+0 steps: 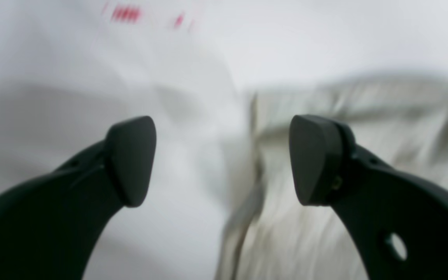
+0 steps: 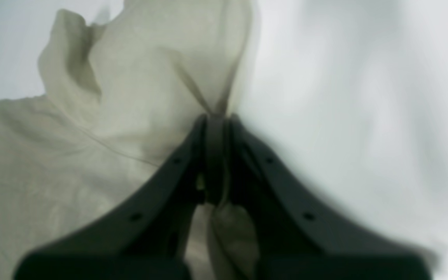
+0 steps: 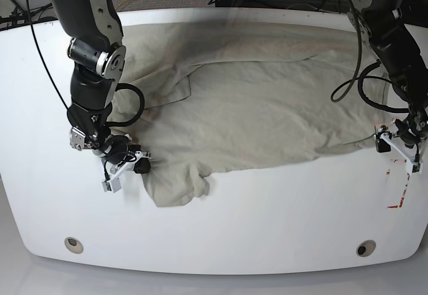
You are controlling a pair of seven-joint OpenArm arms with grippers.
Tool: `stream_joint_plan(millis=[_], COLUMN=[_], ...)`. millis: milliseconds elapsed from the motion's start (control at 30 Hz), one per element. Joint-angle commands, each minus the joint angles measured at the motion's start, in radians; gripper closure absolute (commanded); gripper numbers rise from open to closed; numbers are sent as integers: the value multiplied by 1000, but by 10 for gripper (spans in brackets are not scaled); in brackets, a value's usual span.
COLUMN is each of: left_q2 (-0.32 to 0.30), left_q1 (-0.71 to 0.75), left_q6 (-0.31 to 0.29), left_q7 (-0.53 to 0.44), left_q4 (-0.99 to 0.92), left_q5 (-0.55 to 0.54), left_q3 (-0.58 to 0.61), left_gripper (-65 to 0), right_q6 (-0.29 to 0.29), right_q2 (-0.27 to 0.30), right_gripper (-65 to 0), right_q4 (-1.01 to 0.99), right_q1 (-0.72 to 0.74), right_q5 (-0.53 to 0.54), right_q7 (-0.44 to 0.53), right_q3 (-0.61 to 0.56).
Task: Fold the T-shirt properly
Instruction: 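Move the left gripper to the hem edge and grasp with both grippers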
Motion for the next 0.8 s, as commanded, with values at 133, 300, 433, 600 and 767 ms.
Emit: stream_joint_plan(millis=[133, 300, 433, 600, 767], left_q2=[-17, -17, -17, -17, -17], left_q1=[-77, -77, -75, -69, -69], left_q6=[0, 5, 5, 5, 5], left_q7=[-75, -108, -125, -130, -184], left_q4=[-176, -203, -209, -209, -209], left_q5=[-10, -9, -9, -9, -9], left_q3=[48, 48, 81, 114, 116], left_gripper=[-501, -500, -500, -372, -100], right_q6=[2, 2, 2, 2, 2], right_q2=[7, 7, 10, 11, 7], right_gripper=[0, 0, 0, 0, 0], right_q4=[12, 12, 12, 12, 12], right_q1=[25, 24, 24, 22, 27], right_q5=[2, 4, 4, 5, 5], right_q7=[-2, -4, -4, -4, -4], right_q3=[-1, -1, -1, -1, -1])
